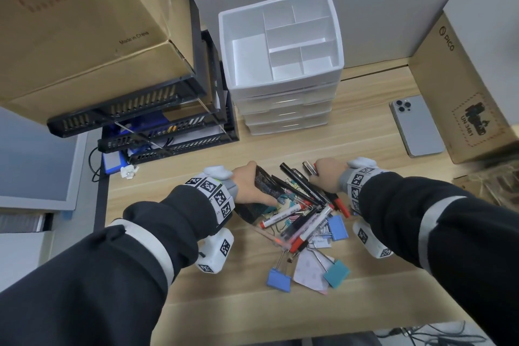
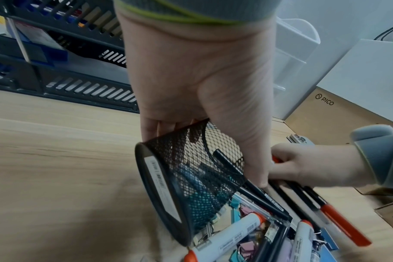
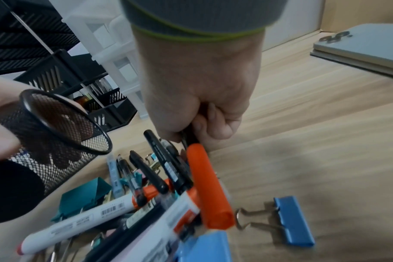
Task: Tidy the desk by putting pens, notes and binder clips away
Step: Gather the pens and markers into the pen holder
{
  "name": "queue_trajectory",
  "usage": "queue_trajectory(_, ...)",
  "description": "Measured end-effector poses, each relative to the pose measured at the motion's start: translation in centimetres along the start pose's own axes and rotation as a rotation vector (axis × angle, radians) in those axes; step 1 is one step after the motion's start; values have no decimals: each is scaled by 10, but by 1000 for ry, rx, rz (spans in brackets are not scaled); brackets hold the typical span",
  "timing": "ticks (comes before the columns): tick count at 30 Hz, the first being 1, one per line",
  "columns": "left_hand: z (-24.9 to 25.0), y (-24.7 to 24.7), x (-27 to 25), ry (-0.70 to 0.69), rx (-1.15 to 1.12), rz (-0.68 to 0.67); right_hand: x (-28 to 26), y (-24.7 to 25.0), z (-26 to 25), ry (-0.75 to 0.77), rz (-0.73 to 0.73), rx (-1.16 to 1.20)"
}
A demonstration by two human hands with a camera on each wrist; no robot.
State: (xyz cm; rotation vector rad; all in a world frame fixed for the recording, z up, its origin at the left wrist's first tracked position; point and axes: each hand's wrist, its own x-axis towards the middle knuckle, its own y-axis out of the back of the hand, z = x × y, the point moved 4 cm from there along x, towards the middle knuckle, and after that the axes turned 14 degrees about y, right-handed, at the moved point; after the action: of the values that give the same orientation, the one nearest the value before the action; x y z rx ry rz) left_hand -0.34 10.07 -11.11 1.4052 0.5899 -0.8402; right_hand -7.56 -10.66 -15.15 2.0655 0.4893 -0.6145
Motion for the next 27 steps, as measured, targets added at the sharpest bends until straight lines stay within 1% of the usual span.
queue_trajectory(3,-1,0,-2,-14,23,-3,-4,15,-5,21,35,68)
queue_trajectory(5,1,2,-5,-29,26,1,-6,28,-10,36,100,173)
queue_trajectory(7,5,5,-8,-56,28,2,-7,42,-17,44,190,325)
queue_trajectory(10,13,10,-16,-116,10,-8,-8,56,-32,90,323,620)
queue_trajectory(12,19,11,-20,-160,5,-5,-8,60,-39,91,433,739)
queue_trajectory(14,24,13,-22,-198,24,-3,-8,61,-43,88,536,762)
queue_trajectory(16,28,14,-24,-222,29,-4,-8,60,-47,106,598,743)
queue_trajectory(18,29,15,-24,-236,-7,13,-9,53,-51,136,613,753)
queue_trajectory(20,28,17,-24,-230,-40,41,-11,43,-56,187,594,749)
queue_trajectory(22,26,17,-23,-218,-53,70,-14,33,-60,217,534,647)
queue_trajectory(24,23,18,-22,-213,-56,98,-15,25,-62,207,450,529)
queue_trajectory(26,20,20,-22,-219,-51,123,-13,21,-61,206,402,509)
queue_trajectory(27,19,21,-23,-222,-49,135,-14,20,-61,217,400,532)
